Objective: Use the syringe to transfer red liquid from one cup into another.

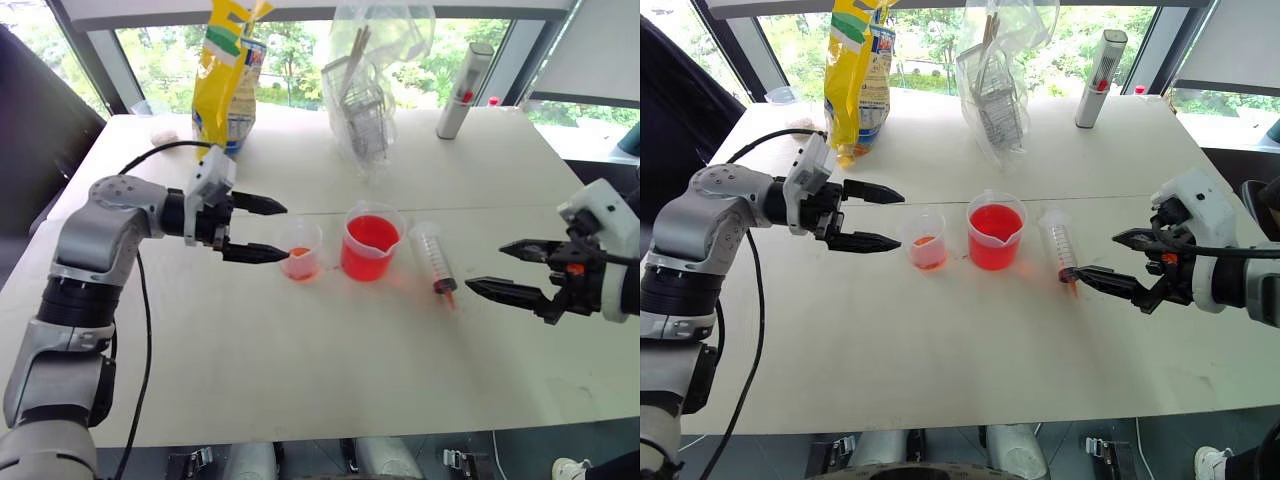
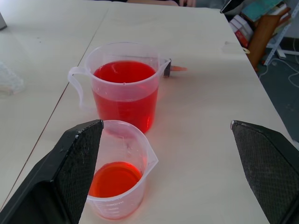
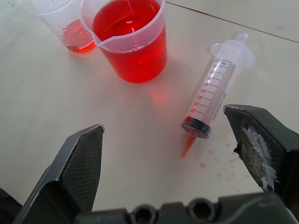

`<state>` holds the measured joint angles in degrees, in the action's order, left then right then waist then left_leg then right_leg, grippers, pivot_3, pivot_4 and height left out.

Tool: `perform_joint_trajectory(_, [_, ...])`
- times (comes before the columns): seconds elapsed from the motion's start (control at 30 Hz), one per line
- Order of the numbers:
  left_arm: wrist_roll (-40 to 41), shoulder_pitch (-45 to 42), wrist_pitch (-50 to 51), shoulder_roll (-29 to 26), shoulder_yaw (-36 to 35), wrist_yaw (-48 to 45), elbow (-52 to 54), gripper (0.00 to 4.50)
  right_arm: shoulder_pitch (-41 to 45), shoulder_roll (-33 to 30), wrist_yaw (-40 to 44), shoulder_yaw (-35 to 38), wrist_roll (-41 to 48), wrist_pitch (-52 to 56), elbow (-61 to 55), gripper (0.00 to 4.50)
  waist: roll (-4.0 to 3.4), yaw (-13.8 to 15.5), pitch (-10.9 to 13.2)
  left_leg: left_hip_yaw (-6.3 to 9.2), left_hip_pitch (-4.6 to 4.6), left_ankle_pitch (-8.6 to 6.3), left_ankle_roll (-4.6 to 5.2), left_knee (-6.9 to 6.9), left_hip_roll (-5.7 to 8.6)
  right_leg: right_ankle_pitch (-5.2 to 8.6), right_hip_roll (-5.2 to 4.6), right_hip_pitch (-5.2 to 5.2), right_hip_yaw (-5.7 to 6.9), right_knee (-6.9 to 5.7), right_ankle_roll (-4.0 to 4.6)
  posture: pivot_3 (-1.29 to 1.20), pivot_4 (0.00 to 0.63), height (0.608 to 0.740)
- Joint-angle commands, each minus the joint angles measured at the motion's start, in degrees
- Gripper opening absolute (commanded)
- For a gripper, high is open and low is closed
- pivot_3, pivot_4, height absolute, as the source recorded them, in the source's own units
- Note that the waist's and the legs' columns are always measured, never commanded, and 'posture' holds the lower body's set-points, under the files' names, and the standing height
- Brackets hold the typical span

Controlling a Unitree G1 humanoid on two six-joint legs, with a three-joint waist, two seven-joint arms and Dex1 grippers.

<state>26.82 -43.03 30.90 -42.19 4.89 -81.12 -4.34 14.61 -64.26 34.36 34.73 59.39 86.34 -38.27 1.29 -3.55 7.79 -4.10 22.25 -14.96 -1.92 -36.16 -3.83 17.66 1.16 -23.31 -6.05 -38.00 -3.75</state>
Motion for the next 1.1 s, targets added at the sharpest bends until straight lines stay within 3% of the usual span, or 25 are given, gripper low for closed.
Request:
perform_joint_trajectory(0.03, [0.5,-0.4,-0.7,-0.5,-1.2,-0.1,0.3,4.5,0.6,0.1,-1.0,1.8,1.1,-0.9,-1.1,4.49,0.0,0.0,0.0,0.0,0.0,0.0,0.0,0.0,0.0,0.0,0.0,0.0,0.0,0.0,0.0,0.0,0.15,0.739])
perform_joint_trajectory(0.3, [0.8,-1.4,-0.3,0.0,-1.3,0.5,0.3,4.5,0.2,0.9,-3.0,1.4,2.3,-0.6,-0.9,4.49,0.0,0.2,0.0,0.0,0.0,0.0,0.0,0.0,0.0,0.0,0.0,0.0,0.0,0.0,0.0,0.0,0.15,0.739])
perform_joint_trajectory(0.7, [0.1,-1.6,-1.0,1.1,-0.5,1.3,0.8,4.5,4.6,-0.6,-5.2,-7.5,-0.2,-4.2,4.2,4.49,0.0,0.4,0.0,-0.01,0.0,0.0,0.0,-0.01,0.0,0.0,0.0,0.0,-0.01,0.0,0.0,0.0,0.15,0.739])
perform_joint_trajectory(0.9, [-0.1,-1.7,-1.4,1.5,-0.3,1.7,0.4,4.5,13.0,0.8,-7.1,-17.9,-4.8,-4.1,12.5,4.49,-0.01,0.4,0.0,-0.05,-0.02,0.0,0.0,-0.02,-0.01,0.0,0.0,-0.02,-0.03,-0.01,0.0,0.0,0.15,0.739])
perform_joint_trajectory(1.1, [0.0,-1.0,-1.5,2.2,-0.4,2.6,1.1,4.5,27.7,5.3,-6.9,-34.5,-14.0,-2.1,29.9,4.49,-0.02,0.1,0.0,-0.11,-0.03,0.0,0.0,0.0,-0.01,0.0,0.0,-0.06,-0.08,-0.02,0.03,0.0,0.15,0.739])
